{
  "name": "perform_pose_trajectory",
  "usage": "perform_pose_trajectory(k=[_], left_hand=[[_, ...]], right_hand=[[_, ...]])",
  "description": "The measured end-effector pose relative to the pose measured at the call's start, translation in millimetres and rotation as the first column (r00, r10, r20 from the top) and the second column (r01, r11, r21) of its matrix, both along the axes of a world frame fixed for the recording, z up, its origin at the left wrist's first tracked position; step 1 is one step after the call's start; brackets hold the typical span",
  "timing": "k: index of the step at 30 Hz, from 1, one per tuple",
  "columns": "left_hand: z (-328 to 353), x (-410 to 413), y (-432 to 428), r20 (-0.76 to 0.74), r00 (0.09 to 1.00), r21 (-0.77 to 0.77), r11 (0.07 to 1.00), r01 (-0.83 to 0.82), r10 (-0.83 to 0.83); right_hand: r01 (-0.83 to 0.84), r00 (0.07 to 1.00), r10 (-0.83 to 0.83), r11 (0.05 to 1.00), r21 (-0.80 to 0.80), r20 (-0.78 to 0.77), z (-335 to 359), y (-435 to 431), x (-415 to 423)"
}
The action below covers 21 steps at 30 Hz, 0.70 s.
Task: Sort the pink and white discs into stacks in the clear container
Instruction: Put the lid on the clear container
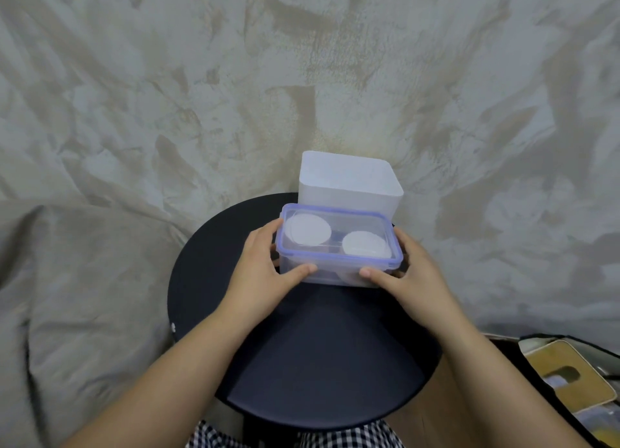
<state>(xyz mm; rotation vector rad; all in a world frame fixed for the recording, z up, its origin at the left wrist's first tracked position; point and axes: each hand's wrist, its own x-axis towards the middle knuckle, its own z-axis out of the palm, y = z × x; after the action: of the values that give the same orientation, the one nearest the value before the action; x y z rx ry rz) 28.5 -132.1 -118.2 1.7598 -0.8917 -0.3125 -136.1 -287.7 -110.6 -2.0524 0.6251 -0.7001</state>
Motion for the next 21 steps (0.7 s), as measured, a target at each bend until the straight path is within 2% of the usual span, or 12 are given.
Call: perform_pose_trajectory(k=[8,10,11,14,16,18,21], left_hand=[[4,8,-7,0.038,0.999,0.047,0.999,0.017,-0.019],[4,8,-5,0.100,0.995,0.075,0.997,0.013,-0.021],[5,8,-5,0.183,0.983,0.107,0.994,-0.009,-0.011],[14,7,-6,0.513,0.858,0.166,0.982,-0.087,-0.010],[23,8,-10,0.659,0.749,0.166,0.984,-0.065,-0.062],[31,11,-14,0.726,0.673,0.218,0.976,-0.028,-0.143],[37,16,-24,0.729,0.630,0.321,0.947,0.030,-0.267]], right_hand=[[-0.002,0.999,-0.001,0.996,-0.093,-0.035,2,-10,7],[0.002,0.999,-0.009,0.990,-0.140,-0.051,3,-9,6],[0.020,0.997,-0.034,0.982,-0.187,-0.075,2,-9,6],[0.085,0.972,-0.160,0.921,-0.380,-0.170,6,-7,4],[0.018,0.969,-0.144,0.855,-0.519,-0.203,12,-7,4],[-0.103,0.953,-0.096,0.787,-0.608,-0.286,21,-10,7],[-0.224,0.925,-0.044,0.739,-0.636,-0.377,32,-17,12]])
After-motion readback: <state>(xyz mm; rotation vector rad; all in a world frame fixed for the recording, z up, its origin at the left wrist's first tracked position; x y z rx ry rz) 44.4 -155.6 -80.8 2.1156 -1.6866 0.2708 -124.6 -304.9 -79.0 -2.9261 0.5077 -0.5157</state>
